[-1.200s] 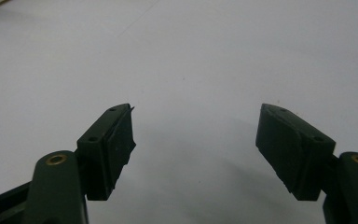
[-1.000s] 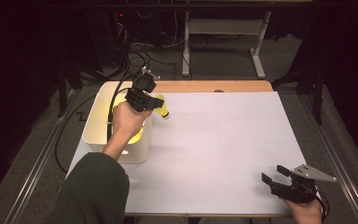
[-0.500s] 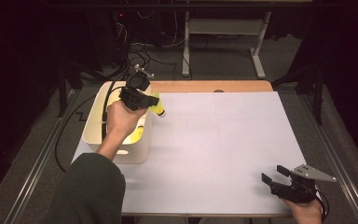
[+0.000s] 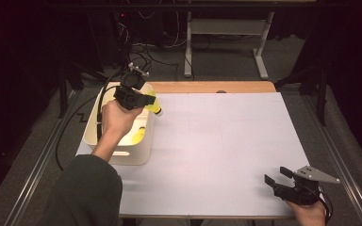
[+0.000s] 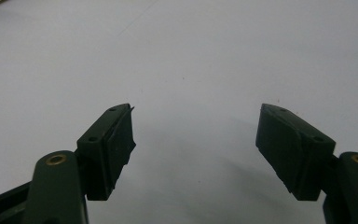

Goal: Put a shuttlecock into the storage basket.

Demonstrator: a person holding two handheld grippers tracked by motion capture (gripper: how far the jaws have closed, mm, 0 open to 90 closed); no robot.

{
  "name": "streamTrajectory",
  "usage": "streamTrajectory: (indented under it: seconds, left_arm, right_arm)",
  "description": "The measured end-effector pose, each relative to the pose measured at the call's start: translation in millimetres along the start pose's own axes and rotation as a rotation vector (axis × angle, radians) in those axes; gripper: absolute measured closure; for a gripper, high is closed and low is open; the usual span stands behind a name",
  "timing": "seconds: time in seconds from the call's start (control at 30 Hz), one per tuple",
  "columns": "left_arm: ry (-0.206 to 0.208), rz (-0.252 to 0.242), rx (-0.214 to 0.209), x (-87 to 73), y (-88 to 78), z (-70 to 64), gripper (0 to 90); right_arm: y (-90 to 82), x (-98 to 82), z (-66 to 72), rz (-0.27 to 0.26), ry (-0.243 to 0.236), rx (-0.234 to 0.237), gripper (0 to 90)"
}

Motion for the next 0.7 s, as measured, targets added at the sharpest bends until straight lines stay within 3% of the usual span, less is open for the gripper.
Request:
streamTrajectory:
  seconds: [0.7]
  left_arm:
    - [-0.039, -0.037, 0.011, -4.8, -20.5, 15.3, 89.8]
  right_arm:
    - [0.2, 0.0, 0.1, 0.001, -0.001, -0.003, 28.2]
Point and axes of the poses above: each handheld gripper's, and its own axes: y roughly forward along the jaws, x roughly out of its top, z roughly to its left, the point moved 8 cm from there along y, roughly forward along the jaws, and after that the axes turned 5 degrees about y, right-handed, at the moved point
